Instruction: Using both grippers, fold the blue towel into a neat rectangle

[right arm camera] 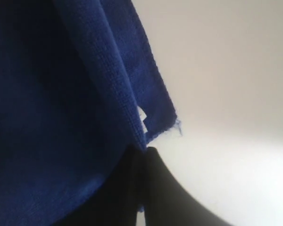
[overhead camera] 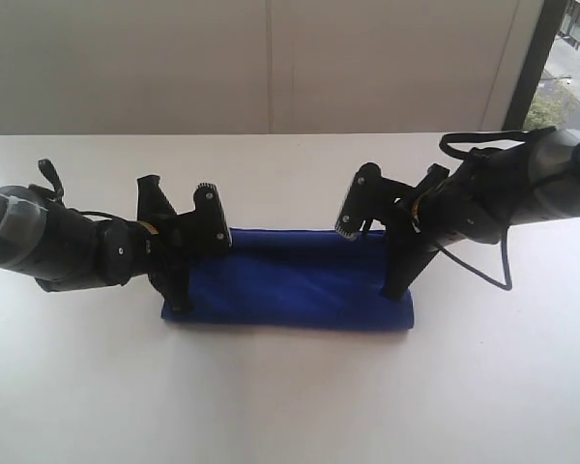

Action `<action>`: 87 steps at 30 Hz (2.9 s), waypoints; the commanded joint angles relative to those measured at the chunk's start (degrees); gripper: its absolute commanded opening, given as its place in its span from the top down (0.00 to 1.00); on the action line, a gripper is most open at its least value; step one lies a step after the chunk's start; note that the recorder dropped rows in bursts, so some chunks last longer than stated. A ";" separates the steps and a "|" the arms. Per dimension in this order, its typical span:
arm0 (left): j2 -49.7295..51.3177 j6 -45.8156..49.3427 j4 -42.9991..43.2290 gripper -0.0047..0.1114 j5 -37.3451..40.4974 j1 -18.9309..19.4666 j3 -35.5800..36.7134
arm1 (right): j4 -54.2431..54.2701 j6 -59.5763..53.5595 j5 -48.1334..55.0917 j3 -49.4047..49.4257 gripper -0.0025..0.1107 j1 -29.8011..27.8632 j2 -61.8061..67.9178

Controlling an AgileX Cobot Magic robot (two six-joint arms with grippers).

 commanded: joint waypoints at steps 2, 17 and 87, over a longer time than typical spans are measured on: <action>0.17 -0.30 -0.23 0.96 -2.64 0.27 -0.12 | 0.08 1.38 -3.01 -0.20 0.98 -0.58 1.50; 4.73 -0.30 -0.23 0.96 -5.29 0.27 -0.12 | 0.08 2.03 -2.82 -0.66 0.98 -0.58 3.94; -0.56 36.63 -67.08 0.96 35.00 5.35 -9.16 | 58.55 -22.39 20.61 -4.71 0.98 3.29 -1.10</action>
